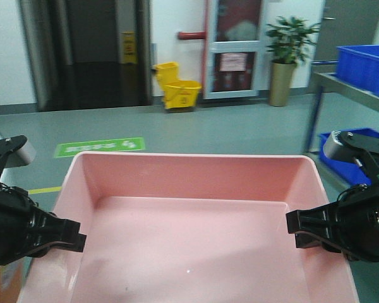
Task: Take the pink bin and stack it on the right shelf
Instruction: 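Hold the pink bin with both grippers while the base drives to the table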
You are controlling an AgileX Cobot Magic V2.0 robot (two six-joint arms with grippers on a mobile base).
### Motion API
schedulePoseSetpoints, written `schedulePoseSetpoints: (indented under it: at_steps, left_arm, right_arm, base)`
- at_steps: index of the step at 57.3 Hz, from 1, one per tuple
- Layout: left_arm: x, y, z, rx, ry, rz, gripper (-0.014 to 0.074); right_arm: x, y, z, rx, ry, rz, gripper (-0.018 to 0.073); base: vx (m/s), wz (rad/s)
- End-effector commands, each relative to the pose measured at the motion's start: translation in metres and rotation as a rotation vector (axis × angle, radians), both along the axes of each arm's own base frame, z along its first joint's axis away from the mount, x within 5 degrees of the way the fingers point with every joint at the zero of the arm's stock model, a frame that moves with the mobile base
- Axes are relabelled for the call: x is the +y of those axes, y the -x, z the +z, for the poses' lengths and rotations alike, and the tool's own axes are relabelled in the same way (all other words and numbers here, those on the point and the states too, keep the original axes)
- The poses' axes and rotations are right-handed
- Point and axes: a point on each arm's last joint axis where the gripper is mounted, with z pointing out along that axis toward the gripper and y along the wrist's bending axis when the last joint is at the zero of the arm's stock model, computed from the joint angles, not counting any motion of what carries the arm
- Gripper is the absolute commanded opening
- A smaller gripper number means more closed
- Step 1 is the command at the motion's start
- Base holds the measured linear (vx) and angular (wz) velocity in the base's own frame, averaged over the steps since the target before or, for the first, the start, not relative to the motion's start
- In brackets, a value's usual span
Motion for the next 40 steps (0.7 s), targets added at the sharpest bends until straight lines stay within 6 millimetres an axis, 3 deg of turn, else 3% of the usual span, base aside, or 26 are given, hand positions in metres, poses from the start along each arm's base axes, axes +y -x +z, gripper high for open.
schedulePoseSetpoints:
  at_steps: [1, 21, 40]
  left_arm:
    - [-0.0038, 0.0073, 0.0258, -0.092, 0.101, -0.008, -0.0001]
    - [-0.0038, 0.0073, 0.0258, -0.092, 0.101, -0.008, -0.0001]
    - [-0.0038, 0.0073, 0.0258, -0.092, 0.101, -0.008, -0.0001]
  right_arm:
    - [0.002, 0.002, 0.0257, -0.137, -0.084, -0.004, -0.0008]
    - [0.002, 0.0021, 0.0256, -0.136, -0.084, -0.004, -0.0008]
    - [0.002, 0.0023, 0.0254, -0.133, -0.083, -0.003, -0.0008]
  base:
    - [0.18, -0.68]
    - [0.22, -0.55]
    - [0.31, -0.29]
